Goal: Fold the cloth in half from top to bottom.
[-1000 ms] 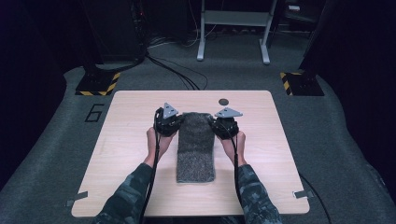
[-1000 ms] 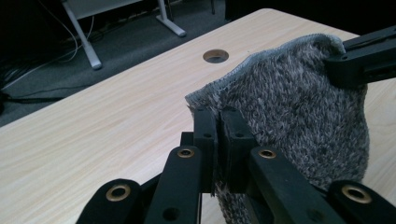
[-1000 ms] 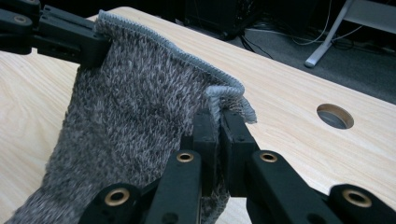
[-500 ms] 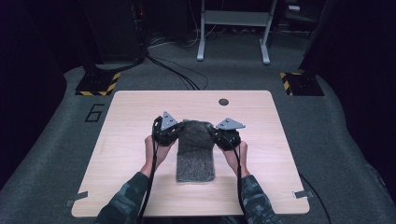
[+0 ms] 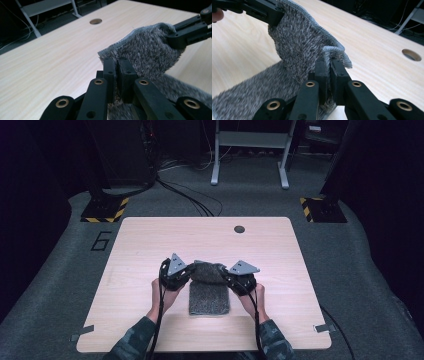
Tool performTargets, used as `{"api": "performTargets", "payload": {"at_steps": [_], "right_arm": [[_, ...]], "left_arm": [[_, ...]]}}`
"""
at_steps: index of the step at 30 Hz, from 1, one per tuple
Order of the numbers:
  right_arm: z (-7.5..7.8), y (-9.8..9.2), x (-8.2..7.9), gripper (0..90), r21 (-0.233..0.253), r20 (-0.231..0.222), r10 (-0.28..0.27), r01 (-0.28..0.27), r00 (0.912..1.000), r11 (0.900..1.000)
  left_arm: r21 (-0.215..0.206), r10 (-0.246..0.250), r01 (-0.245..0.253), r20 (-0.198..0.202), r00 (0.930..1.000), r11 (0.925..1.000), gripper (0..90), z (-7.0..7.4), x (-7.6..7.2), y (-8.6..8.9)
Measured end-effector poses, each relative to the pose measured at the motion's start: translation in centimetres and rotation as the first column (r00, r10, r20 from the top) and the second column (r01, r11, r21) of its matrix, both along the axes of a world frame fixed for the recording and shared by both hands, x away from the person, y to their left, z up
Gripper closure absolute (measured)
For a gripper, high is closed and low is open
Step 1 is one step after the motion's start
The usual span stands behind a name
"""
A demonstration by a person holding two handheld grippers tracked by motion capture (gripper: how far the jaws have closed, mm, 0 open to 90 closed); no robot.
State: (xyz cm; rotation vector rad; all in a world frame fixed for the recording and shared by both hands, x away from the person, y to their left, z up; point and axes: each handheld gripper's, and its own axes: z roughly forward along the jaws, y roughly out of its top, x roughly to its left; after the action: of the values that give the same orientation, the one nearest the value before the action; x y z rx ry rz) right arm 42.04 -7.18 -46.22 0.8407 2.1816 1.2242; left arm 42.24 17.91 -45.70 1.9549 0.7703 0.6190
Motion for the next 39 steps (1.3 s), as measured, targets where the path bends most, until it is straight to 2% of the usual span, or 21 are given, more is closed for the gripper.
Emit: {"api": "performTargets", "payload": {"at_steps": [5, 10, 13, 15, 17, 19, 21, 22, 24, 26, 27, 28, 30, 32, 35, 36, 37, 39], "right_arm": [[-1.5, 0.0, -1.0, 84.9, -0.035, -0.021, 0.019, -0.02, 0.9996, 0.999], [-2.5, -0.4, -2.0, 83.9, -0.037, -0.052, 0.028, -0.03, 0.9983, 0.999], [-3.1, -0.6, -2.8, 81.9, -0.042, -0.069, 0.032, -0.035, 0.9971, 0.999], [-3.4, -0.7, -3.4, 79.5, -0.052, -0.083, 0.041, -0.045, 0.9957, 0.998], [-3.7, -0.9, -4.0, 73.8, -0.047, -0.111, 0.051, -0.057, 0.9925, 0.997], [-4.0, -1.2, -4.6, 69.5, -0.044, -0.122, 0.064, -0.069, 0.9905, 0.997], [-4.0, -1.9, -5.4, 62.9, -0.023, -0.139, 0.079, -0.082, 0.9872, 0.996], [-3.9, -2.3, -5.8, 62.2, -0.01, -0.148, 0.076, -0.078, 0.9861, 0.997], [-3.4, -3.2, -6.4, 58.5, 0.023, -0.137, 0.085, -0.082, 0.9869, 0.996], [-2.7, -3.8, -6.7, 56.7, 0.049, -0.137, 0.071, -0.065, 0.988, 0.997], [-2.3, -4.1, -6.7, 54.7, 0.075, -0.134, 0.073, -0.064, 0.9883, 0.995], [-1.9, -4.2, -6.6, 52.4, 0.08, -0.127, 0.062, -0.052, 0.99, 0.995], [-1.3, -4.1, -6.1, 51.5, 0.089, -0.133, 0.042, -0.03, 0.9902, 0.996], [-1.1, -3.7, -5.5, 48.8, 0.077, -0.126, 0.011, -0.001, 0.992, 0.997], [-1.9, -2.6, -3.9, 42.5, 0.058, -0.183, -0.039, 0.05, 0.9823, 0.997], [-2.2, -2.3, -3.6, 40.5, 0.046, -0.194, -0.051, 0.061, 0.9798, 0.997], [-2.8, -1.8, -3.2, 38.3, 0.036, -0.225, -0.054, 0.064, 0.9729, 0.997], [-3.7, -1.2, -3.1, 35.6, 0.002, -0.247, -0.063, 0.066, 0.9669, 0.998]], "left_arm": [[0.028, -0.016, 0.016, -0.026, 0.9995, 0.9995, 85.0, -1.7, -1.0, 0.0], [0.022, -0.034, 0.035, -0.057, 0.9978, 0.9991, 84.6, -2.9, -2.3, 0.1], [0.037, -0.05, 0.053, -0.08, 0.9955, 0.9979, 83.7, -3.5, -3.0, 0.0], [0.037, -0.069, 0.073, -0.111, 0.9915, 0.9966, 81.5, -4.0, -3.4, -0.1], [0.043, -0.074, 0.08, -0.131, 0.9886, 0.9959, 75.9, -4.5, -3.9, -0.1], [0.044, -0.088, 0.096, -0.171, 0.9814, 0.9944, 67.3, -4.7, -4.4, 0.0], [0.042, -0.078, 0.087, -0.186, 0.9794, 0.9953, 55.0, -4.9, -5.0, 0.3], [0.044, -0.083, 0.093, -0.2, 0.9763, 0.9947, 50.2, -4.8, -5.3, 0.6], [0.032, -0.075, 0.084, -0.202, 0.9765, 0.996, 43.2, -4.5, -5.8, 1.1], [0.015, -0.071, 0.075, -0.189, 0.9793, 0.9971, 38.4, -3.9, -6.4, 1.8], [0.004, -0.068, 0.07, -0.185, 0.9804, 0.9975, 36.2, -3.6, -6.5, 2.1], [-0.006, -0.062, 0.062, -0.179, 0.9819, 0.9981, 35.0, -3.2, -6.4, 2.2], [-0.027, -0.038, 0.034, -0.162, 0.986, 0.999, 33.4, -2.5, -5.9, 2.2], [-0.042, -0.008, 0.0, -0.168, 0.9857, 0.9991, 32.1, -1.9, -5.0, 1.9], [-0.005, 0.016, -0.017, -0.194, 0.9809, 0.9998, 28.1, -2.1, -3.4, 0.7], [0.017, 0.016, -0.012, -0.221, 0.9751, 0.9998, 27.9, -2.6, -2.9, 0.1], [0.043, 0.014, -0.004, -0.237, 0.9714, 0.9991, 26.4, -3.0, -2.7, -0.3], [0.078, 0.016, 0.004, -0.253, 0.9673, 0.9969, 23.4, -3.9, -2.8, -0.7]]}}
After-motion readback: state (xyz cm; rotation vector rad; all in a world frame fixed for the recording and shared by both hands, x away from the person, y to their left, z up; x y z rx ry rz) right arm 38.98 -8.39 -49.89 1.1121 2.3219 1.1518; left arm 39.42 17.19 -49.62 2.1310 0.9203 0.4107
